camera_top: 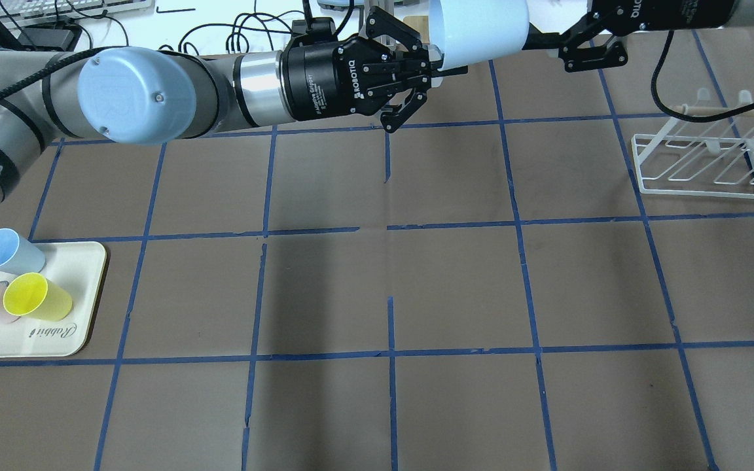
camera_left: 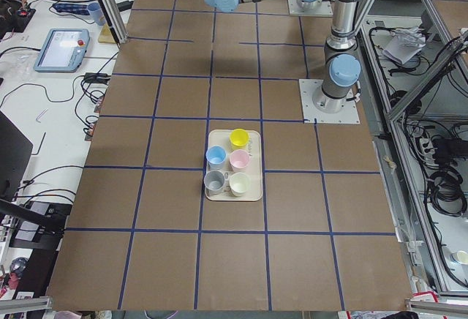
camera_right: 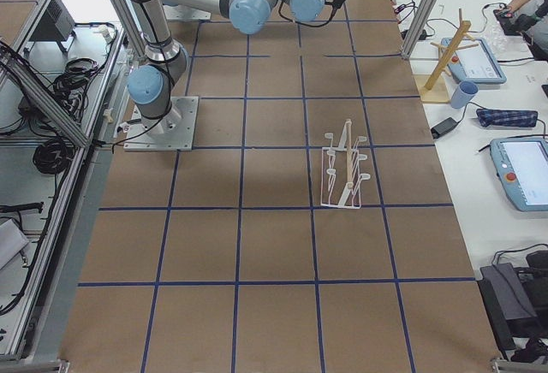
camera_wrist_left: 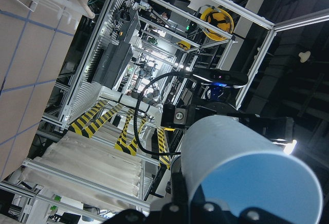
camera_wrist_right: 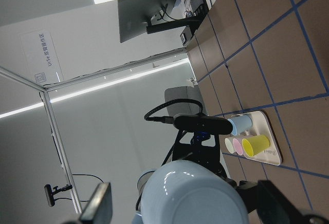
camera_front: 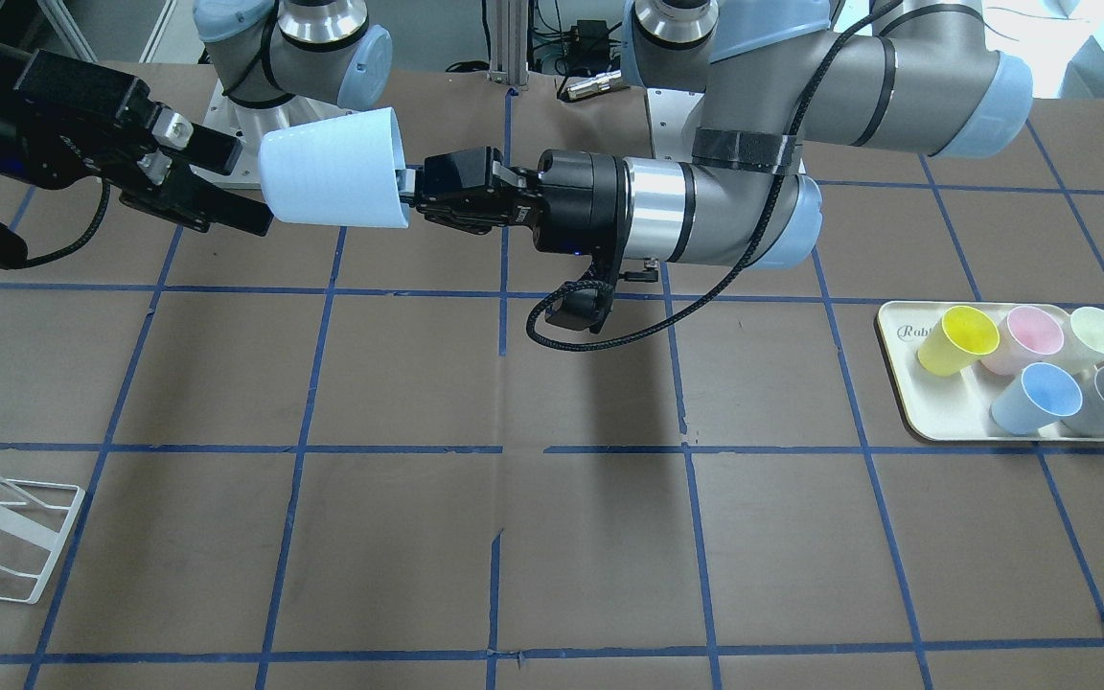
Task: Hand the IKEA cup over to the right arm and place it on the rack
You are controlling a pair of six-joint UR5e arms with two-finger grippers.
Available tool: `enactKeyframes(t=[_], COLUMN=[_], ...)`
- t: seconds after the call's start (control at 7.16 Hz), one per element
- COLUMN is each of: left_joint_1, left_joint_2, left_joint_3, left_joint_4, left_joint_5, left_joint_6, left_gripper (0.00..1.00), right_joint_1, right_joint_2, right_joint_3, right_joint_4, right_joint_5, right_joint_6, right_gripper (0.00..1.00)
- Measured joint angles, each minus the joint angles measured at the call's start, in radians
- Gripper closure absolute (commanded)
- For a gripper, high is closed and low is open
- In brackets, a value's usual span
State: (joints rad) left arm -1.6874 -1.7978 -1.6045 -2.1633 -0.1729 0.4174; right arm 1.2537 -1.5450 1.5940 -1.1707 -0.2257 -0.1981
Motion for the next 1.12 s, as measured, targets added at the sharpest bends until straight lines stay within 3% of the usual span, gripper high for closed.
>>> enactKeyframes(t=[0.28, 0.42, 0.56, 0.7, 0.84, 1.12], left_joint_1=[-0.006, -0.008, -0.009, -0.009, -0.009, -0.009], left_joint_2=[-0.004, -0.006, -0.008, -0.009, -0.009, -0.009], left_joint_3=[-0.001, 0.000, 0.000, 0.000, 0.000, 0.000], left_joint_4=[0.000, 0.000, 0.000, 0.001, 0.002, 0.002], left_joint_5=[-0.014, -0.015, -0.016, -0.016, -0.016, -0.016], left_joint_6=[0.000, 0.000, 0.001, 0.001, 0.001, 0.001], left_gripper=[1.00, 1.00, 1.00, 1.00, 1.00, 1.00], right_joint_1=[0.008, 0.009, 0.010, 0.010, 0.010, 0.010], right_joint_2=[-0.004, -0.006, -0.007, -0.007, -0.007, -0.005], right_joint_3=[0.004, 0.004, 0.005, 0.005, 0.006, 0.005], right_joint_4=[-0.002, -0.003, -0.003, -0.004, -0.004, -0.006], right_joint_5=[0.000, 0.000, 0.000, -0.002, -0.003, -0.004], right_joint_6=[0.007, 0.009, 0.007, 0.004, 0.000, -0.002], right_gripper=[0.00, 0.05, 0.19, 0.41, 0.48, 0.52])
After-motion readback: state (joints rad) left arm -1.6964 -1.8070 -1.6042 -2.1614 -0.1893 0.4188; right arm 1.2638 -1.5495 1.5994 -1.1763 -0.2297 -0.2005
